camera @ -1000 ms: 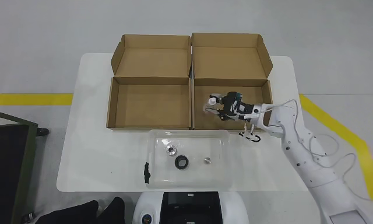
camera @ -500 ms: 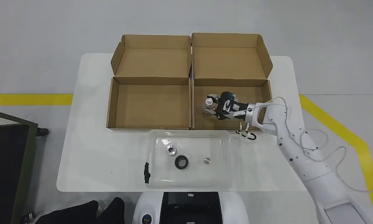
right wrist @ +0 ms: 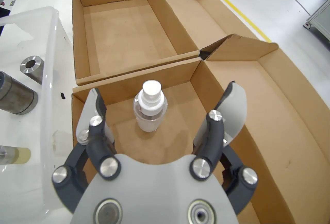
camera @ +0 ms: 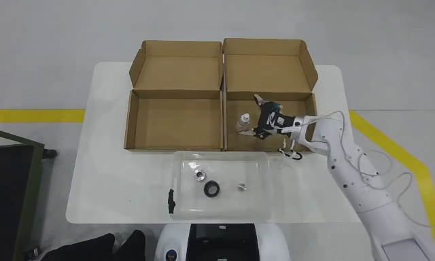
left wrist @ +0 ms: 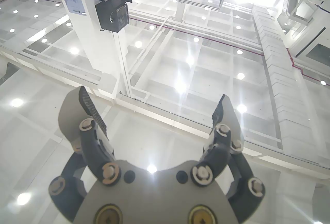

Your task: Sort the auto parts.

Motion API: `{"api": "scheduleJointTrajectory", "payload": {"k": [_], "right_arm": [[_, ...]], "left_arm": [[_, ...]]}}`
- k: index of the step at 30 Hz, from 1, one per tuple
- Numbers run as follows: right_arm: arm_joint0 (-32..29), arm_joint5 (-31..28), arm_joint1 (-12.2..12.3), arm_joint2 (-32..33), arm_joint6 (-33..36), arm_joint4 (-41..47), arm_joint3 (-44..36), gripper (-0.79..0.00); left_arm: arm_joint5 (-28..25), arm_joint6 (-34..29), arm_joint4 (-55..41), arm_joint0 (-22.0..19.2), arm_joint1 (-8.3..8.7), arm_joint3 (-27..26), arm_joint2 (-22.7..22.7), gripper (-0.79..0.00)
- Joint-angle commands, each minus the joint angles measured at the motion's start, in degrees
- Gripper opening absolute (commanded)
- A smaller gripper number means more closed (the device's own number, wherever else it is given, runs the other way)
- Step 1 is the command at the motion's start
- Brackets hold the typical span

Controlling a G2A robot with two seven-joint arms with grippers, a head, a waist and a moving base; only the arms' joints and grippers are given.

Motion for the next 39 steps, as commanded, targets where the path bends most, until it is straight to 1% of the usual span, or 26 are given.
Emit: {"api": "scheduleJointTrajectory", "payload": {"k": [1,7,13,16,21,24,30,39], "right_arm": [[-1.09,-1.15,0.53,1.58,1.62,0.15,-3.86,0.000],[-5.65,-4.81,2.25,7.01,8.95,2.08,-15.43,0.000],[-12.05,-8.20,3.78,11.46,16.11,4.62,-26.89,0.000],[-16.04,-8.92,4.35,11.41,17.14,8.38,-30.72,0.000],[-20.44,-8.92,5.87,9.57,22.85,7.36,-36.85,0.000],[-22.28,-8.92,6.74,9.00,25.65,6.12,-39.10,0.000],[-24.81,-8.92,8.03,8.28,29.19,4.34,-41.62,0.000],[-25.43,-8.92,8.91,5.27,32.06,1.74,-41.02,0.000]], "left_arm": [[0.00,0.00,0.00,0.00,0.00,0.00,0.00,0.000],[0.00,0.00,0.00,0.00,0.00,0.00,0.00,0.000],[0.00,0.00,0.00,0.00,0.00,0.00,0.00,0.000],[0.00,0.00,0.00,0.00,0.00,0.00,0.00,0.000],[0.00,0.00,0.00,0.00,0.00,0.00,0.00,0.000],[0.00,0.00,0.00,0.00,0.00,0.00,0.00,0.000],[0.00,0.00,0.00,0.00,0.00,0.00,0.00,0.000],[0.00,0.00,0.00,0.00,0.00,0.00,0.00,0.000]]}}
